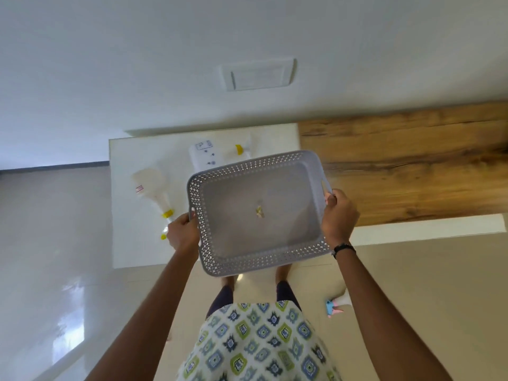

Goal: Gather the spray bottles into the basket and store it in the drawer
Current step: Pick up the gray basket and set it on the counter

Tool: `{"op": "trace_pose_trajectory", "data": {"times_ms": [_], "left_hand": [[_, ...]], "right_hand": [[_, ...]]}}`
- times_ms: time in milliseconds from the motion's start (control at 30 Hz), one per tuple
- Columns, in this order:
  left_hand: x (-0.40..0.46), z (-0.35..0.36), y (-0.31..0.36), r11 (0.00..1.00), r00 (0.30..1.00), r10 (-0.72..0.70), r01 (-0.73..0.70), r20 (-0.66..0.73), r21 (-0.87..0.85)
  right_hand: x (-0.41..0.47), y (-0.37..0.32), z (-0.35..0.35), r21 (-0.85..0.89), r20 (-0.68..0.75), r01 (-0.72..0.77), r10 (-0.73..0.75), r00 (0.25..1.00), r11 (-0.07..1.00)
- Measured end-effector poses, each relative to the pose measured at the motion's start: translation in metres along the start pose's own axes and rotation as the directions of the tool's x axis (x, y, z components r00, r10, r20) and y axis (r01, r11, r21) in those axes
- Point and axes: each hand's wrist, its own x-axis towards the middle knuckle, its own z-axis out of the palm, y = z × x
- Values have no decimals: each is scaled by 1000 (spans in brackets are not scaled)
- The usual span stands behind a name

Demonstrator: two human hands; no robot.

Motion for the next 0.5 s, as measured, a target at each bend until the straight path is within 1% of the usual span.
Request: {"op": "trace_pose_trajectory", "data": {"times_ms": [133,300,400,500], "left_hand": [[38,-20,-21,995,998,61,-64,31,81],[69,-25,-40,976,989,122,-135,86,172],[84,-20,-46,963,984,137,-159,116,215],[100,-12,-46,940,973,200,-224,117,256]], "right_hand": [[-27,-13,33,-15,-5,-22,22,1000,1000],[-43,-13,57,-6,-27,-39,38,999,999],[-42,-10,68,-5,-12,-61,61,998,998],[-31,-12,80,26,-7,-63,63,998,998]]}}
